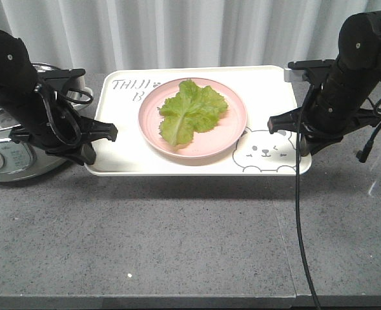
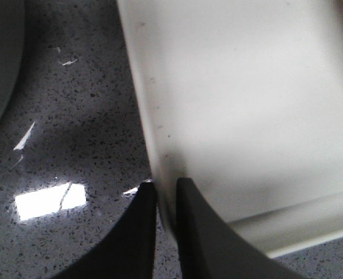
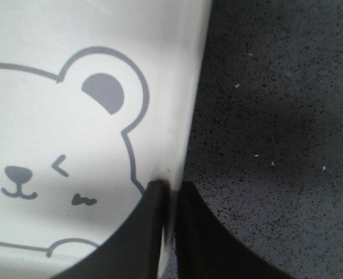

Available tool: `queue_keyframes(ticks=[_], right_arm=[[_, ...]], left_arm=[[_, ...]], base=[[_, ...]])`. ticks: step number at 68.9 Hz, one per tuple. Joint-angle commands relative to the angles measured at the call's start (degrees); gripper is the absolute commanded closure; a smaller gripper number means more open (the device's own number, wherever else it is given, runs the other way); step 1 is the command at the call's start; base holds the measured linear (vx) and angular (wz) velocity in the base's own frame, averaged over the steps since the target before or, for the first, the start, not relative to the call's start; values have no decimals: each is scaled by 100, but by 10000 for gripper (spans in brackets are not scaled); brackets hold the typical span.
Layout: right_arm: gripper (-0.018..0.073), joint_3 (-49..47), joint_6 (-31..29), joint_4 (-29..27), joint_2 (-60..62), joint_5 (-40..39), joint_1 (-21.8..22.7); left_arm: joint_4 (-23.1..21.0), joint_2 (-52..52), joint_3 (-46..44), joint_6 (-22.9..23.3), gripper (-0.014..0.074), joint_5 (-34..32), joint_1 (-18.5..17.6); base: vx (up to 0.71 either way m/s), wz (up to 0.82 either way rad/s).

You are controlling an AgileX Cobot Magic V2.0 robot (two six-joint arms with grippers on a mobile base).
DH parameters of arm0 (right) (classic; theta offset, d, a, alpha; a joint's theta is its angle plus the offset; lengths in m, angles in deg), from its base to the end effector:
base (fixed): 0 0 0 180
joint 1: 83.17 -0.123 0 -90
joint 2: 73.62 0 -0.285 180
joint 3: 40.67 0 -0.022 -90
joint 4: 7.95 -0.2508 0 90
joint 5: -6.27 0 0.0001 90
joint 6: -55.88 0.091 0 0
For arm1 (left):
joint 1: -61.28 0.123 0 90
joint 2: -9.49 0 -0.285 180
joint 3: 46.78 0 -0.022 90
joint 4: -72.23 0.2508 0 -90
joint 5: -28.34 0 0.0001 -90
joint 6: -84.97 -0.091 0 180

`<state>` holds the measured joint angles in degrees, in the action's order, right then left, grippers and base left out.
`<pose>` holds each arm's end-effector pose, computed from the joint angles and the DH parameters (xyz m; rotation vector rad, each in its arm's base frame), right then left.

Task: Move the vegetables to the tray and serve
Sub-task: 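Hold the tray raised level with both grippers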

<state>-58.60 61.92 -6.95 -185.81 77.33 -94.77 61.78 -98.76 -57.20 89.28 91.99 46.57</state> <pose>0.3748 0.0754 0.3022 -0.1451 2.8820 0.0324 0.3538 -0.1082 0.2963 0.1800 2.8291 -0.3239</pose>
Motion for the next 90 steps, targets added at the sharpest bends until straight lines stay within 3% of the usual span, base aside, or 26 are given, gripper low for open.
queue_keyframes(ticks=[1, 90], right_arm=[[568, -156, -151, -100, 337, -322, -34], [568, -156, -151, -132, 337, -260, -34]], left_arm=[[-430, 364, -222, -156, 604, -234, -102], [-430, 364, -222, -156, 603, -234, -102]], base=[[0, 0], [0, 0]])
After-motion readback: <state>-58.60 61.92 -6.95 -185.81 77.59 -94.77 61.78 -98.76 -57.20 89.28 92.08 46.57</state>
